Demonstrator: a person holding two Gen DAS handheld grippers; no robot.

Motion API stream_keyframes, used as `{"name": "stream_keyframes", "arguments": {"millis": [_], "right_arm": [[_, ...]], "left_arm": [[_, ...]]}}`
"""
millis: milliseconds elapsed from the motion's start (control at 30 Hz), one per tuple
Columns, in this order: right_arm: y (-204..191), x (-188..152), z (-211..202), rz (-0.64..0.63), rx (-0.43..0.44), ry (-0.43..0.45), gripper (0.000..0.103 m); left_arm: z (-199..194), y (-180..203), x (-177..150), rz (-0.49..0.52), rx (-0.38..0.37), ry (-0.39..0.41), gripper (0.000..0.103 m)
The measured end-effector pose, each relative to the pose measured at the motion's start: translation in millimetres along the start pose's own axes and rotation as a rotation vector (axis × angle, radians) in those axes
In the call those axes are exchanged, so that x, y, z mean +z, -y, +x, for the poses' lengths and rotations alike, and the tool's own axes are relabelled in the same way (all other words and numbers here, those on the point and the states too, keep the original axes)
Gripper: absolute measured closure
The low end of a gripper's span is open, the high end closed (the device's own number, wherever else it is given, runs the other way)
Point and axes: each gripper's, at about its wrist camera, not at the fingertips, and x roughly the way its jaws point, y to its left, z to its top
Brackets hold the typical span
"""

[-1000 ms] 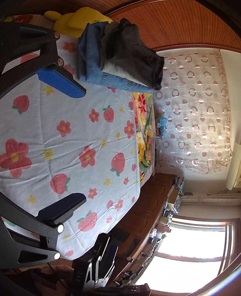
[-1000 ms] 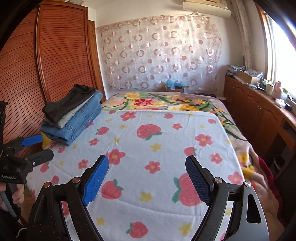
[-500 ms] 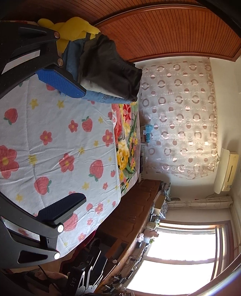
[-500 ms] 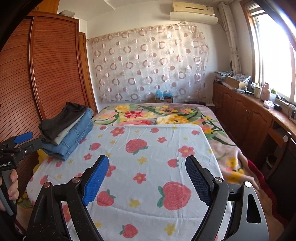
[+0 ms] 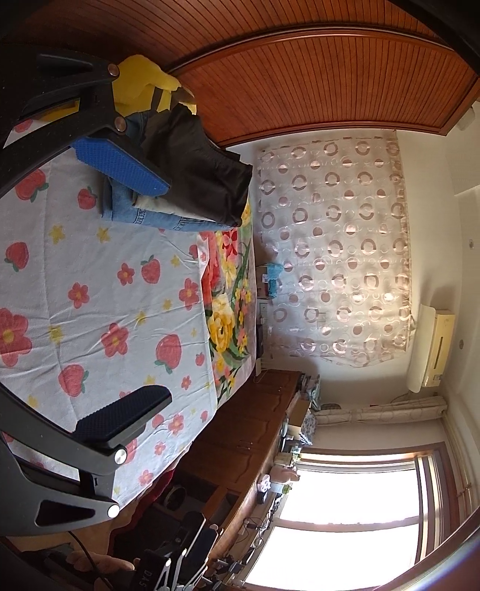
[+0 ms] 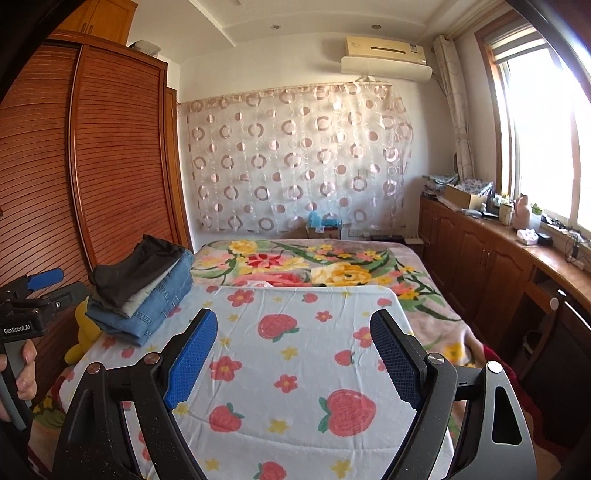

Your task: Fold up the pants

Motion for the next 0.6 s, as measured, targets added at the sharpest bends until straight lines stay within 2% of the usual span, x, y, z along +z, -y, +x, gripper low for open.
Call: {"name": "stream_keyframes", "arguments": {"millis": [600], "right_arm": [[3.5,-5.9,3.6,-0.001,0.002,0.004,0.017]], "left_arm": [[-6.6,4.9,-0.5,0.014,0.001,0.016,0.000]]}}
